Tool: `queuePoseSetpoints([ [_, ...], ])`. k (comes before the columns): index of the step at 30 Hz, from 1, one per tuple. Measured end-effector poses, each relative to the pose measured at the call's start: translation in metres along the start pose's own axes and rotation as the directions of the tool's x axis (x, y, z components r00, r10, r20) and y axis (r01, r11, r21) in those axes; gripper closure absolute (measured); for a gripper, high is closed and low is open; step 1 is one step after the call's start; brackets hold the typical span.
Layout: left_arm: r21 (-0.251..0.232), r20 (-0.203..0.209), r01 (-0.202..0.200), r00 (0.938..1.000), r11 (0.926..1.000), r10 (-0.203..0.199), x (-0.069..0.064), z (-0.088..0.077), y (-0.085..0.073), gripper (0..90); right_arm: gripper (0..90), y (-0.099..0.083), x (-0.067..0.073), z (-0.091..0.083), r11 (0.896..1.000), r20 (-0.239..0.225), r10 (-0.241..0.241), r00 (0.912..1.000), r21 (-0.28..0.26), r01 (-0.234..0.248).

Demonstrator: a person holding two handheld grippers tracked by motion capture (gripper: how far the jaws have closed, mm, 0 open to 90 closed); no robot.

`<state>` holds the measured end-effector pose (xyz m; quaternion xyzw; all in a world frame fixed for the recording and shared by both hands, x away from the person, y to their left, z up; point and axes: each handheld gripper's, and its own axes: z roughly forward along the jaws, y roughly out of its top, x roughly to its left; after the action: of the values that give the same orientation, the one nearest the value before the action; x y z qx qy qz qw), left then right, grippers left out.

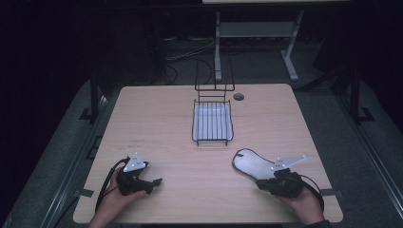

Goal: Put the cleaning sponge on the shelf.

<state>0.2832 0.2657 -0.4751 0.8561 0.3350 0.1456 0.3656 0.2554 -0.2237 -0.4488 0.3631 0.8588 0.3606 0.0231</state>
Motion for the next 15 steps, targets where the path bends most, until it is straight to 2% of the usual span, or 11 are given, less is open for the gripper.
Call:
queuePoseSetpoints([
  [4,0.0,0.0,0.0,1.0,1.0,0.0,0.0,0.0,0.0,12.9,75.6,0.004,-0.005,-0.008,1.0,0.022,0.008,0.9997,-0.018,-0.008],
  [10,0.0,0.0,0.0,1.0,1.0,0.0,0.0,0.0,0.0,12.9,50.6,0.012,-0.016,-0.01,1.0,0.078,0.009,0.9969,-0.025,-0.007],
  [15,0.001,0.0,0.0,1.0,1.0,0.0,0.0,0.0,0.0,12.9,32.2,0.02,-0.028,-0.006,1.0,0.101,0.02,0.9947,-0.016,-0.018],
])
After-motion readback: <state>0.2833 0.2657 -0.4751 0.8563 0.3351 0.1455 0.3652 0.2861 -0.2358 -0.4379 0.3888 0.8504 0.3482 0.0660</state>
